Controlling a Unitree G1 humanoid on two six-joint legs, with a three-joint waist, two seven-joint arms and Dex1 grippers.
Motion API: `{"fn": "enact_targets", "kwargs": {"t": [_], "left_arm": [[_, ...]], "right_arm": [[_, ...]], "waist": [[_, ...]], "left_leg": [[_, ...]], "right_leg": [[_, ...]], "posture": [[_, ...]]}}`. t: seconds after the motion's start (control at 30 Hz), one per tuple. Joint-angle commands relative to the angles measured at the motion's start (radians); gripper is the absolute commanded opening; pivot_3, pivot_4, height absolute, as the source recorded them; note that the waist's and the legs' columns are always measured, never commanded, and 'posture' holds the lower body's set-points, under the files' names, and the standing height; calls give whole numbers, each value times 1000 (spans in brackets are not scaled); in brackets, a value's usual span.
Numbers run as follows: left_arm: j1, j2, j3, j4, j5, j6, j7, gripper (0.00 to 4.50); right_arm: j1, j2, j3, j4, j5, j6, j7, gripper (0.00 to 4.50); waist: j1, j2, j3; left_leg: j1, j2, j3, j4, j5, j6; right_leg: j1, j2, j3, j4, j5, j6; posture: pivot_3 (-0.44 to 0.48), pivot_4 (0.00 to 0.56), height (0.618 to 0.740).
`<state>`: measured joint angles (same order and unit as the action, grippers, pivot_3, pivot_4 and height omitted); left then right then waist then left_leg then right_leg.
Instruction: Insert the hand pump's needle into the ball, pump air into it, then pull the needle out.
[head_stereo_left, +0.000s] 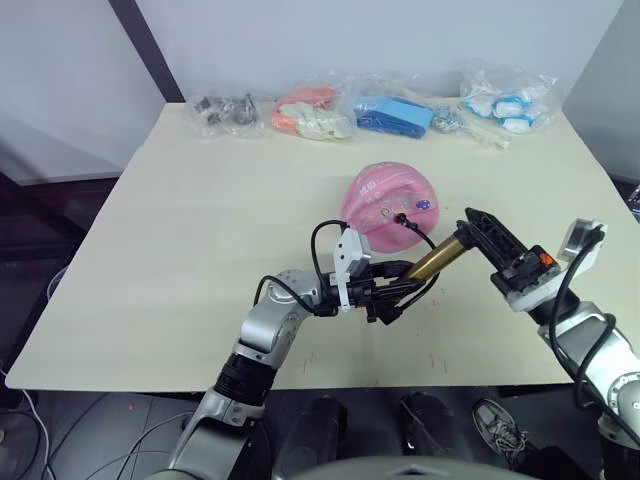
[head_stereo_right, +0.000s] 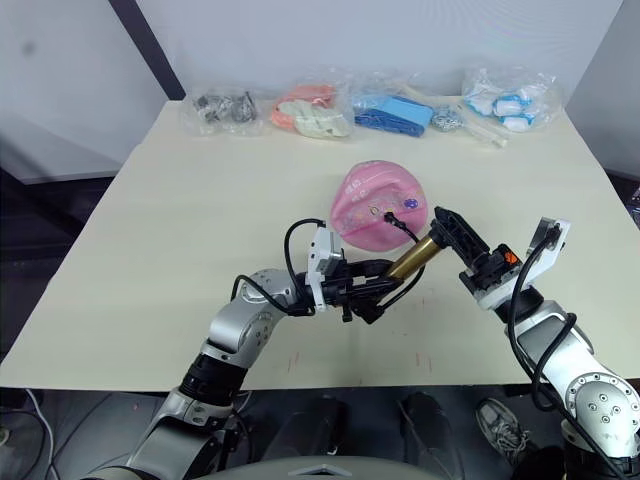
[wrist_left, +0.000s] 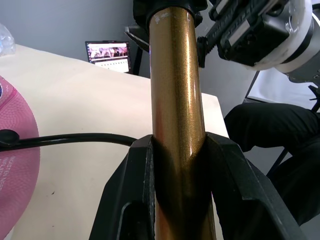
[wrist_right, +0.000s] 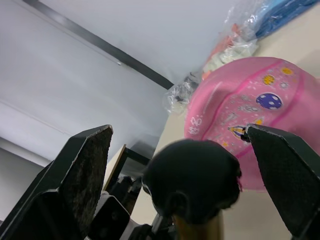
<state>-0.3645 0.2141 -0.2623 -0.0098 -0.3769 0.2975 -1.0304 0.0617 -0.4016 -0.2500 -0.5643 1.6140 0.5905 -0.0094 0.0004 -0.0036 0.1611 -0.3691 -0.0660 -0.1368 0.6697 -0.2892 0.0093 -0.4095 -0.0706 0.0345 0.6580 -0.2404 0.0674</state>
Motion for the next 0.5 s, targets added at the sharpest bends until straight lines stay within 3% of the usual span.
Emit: {"fn": "enact_targets", "kwargs": {"t": [0.03,0.5], "left_arm": [[-11,-3,15,-28,-26,-19,-11,979],[-6,2,6,-32,-33,-6,-13,979]], "right_arm": [[4,-12,-8,-9,5,4,32,4500],[-28,2,36,-19,-95,-1,58,4500]], "waist": [[-5,0,0],[-14,0,0]], "left_leg": [[0,0,0,0,0,0],[1,0,1,0,0,0]], "right_leg": [[0,0,0,0,0,0],[0,0,1,1,0,0]], "posture": [[0,150,740],[0,150,740]]}}
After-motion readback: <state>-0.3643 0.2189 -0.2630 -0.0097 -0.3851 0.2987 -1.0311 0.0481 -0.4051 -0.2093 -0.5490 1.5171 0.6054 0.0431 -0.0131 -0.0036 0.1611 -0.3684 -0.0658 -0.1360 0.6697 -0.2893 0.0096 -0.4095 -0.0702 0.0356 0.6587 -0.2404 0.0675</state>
